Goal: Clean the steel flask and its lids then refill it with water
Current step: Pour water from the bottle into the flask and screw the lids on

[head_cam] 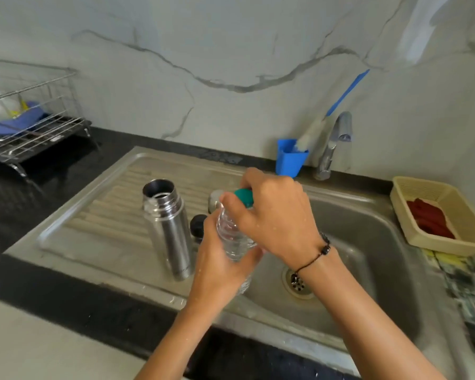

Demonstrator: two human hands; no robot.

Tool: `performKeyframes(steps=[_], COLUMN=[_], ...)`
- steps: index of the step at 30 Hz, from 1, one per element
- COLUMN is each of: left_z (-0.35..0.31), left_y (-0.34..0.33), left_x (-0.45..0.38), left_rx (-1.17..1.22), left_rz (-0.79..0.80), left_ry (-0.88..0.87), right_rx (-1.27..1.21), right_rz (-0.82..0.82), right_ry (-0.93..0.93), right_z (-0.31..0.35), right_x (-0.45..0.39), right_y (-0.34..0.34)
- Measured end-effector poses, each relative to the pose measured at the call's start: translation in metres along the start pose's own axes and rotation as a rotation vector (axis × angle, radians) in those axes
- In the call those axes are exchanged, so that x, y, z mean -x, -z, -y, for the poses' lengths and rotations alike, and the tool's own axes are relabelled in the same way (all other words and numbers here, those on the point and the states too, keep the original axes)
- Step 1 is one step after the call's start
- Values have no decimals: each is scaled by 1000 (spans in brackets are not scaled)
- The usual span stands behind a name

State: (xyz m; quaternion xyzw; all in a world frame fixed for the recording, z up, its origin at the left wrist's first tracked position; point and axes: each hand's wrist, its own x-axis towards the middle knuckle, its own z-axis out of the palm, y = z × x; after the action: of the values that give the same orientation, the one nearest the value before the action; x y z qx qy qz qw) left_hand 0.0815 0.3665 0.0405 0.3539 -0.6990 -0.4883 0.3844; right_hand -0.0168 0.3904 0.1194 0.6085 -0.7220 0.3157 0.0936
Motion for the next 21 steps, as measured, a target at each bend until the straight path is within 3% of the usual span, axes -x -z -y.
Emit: performKeyframes(steps=[16,21], left_z=[58,64], left_y=[33,34], left_x=[46,47], left_rx=[-43,-41], left_rz=[-26,-32], left_ry=[23,67], right_rx=[116,158], right_rz=[278,262], right_ry=[143,212], right_z=[37,42], right_x=[39,37], right_y=[-19,-21])
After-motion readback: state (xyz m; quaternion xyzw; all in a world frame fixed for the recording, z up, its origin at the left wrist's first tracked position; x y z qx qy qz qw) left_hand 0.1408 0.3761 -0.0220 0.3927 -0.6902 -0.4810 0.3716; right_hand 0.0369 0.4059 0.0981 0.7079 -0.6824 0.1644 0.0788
